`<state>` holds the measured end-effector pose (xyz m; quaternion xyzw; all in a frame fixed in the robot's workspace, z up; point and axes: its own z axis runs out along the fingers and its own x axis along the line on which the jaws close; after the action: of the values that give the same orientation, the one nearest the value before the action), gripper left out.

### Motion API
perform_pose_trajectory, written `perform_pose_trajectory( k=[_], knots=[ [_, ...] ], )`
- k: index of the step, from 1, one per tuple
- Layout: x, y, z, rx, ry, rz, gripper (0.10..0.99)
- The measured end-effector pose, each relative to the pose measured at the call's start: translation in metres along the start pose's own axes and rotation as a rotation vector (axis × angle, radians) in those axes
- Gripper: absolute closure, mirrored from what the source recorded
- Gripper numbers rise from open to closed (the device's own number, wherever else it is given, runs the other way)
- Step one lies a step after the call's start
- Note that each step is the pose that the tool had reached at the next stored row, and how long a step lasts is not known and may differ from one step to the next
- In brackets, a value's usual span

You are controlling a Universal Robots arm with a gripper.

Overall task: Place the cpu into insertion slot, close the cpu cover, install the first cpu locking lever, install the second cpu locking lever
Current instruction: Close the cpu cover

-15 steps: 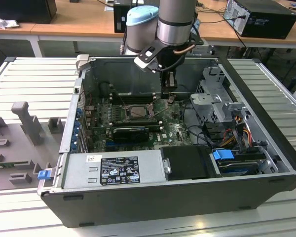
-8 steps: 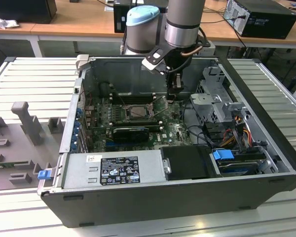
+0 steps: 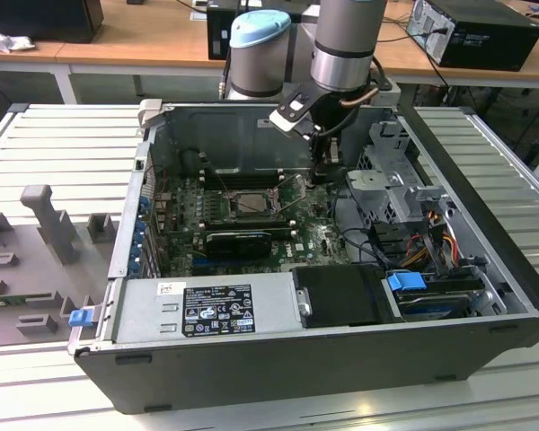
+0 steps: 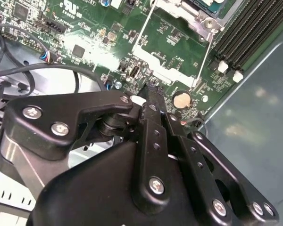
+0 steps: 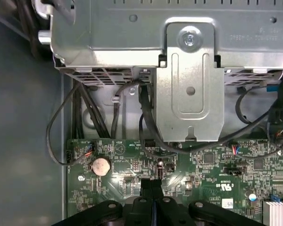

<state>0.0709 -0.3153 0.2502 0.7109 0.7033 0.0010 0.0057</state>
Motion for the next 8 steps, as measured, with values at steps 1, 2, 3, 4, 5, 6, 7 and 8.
perform_pose_trajectory(
  k=[1, 2, 3, 4, 5, 6, 7, 8],
  knots=[
    [0.0, 0.0002, 0.0015, 0.001, 0.0001, 0.0, 0.98],
    [0.0, 0.0001, 0.0047, 0.002, 0.0001, 0.0, 0.98],
    [0.0, 0.0, 0.0058, 0.002, 0.0001, 0.0, 0.98],
    [0.0, -0.001, 0.0061, 0.002, -0.0001, 0.0, 0.98],
    [0.0, -0.0043, 0.0062, 0.002, 0.0001, 0.0, 0.98],
    [0.0, -0.0057, 0.0061, 0.002, 0.0, 0.0, 0.98],
    [-0.0001, -0.0071, 0.0061, 0.002, 0.0, 0.0, 0.98],
    [-0.0001, -0.0101, 0.0061, 0.002, 0.0002, 0.0, 0.98]
  ],
)
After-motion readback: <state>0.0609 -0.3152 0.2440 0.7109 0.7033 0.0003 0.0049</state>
